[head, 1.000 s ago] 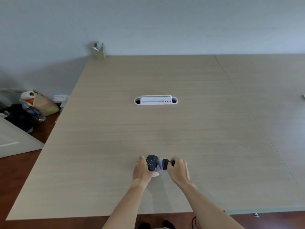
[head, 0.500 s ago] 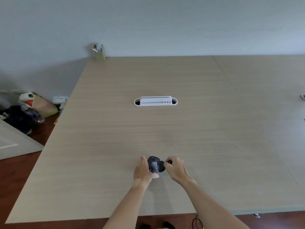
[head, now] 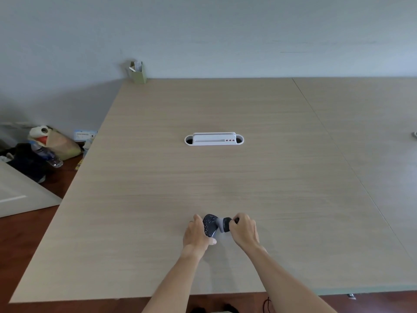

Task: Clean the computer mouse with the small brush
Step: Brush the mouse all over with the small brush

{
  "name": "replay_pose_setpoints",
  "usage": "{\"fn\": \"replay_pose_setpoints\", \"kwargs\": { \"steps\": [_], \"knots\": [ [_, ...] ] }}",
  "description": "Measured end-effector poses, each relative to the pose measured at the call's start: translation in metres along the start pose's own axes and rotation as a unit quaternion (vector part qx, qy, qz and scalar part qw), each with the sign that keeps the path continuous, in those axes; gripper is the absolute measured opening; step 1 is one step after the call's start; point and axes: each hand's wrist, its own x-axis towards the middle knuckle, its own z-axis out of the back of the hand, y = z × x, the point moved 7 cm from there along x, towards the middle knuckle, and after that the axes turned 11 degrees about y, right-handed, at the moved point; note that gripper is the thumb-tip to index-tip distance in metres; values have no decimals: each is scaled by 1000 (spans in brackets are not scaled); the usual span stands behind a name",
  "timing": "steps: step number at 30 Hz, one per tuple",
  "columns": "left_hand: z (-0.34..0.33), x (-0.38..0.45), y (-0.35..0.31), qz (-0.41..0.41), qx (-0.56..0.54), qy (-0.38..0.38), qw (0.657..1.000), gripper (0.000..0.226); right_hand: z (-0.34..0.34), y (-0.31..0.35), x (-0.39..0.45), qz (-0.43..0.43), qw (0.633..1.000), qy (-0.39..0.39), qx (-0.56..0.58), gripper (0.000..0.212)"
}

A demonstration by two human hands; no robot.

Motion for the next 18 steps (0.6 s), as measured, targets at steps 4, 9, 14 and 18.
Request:
{"fn": "replay_pose_setpoints", "kwargs": {
  "steps": [4,9,14,18],
  "knots": [
    [0,0,1,-1,-10,1,1000,68,-4,11,0,53,997,56,22,15],
    [-2,-2,1,0,1,-2,1000,65,5,-1,5,-4,1000,25,-10,13],
    [-2,-2,1,0,2,-1,1000,63,-1,8,3,38,998,52,13,16],
    [-2,-4,1,5,21,0,1000,63,6,3,3,17,1000,-13,6,29]
  ]
}}
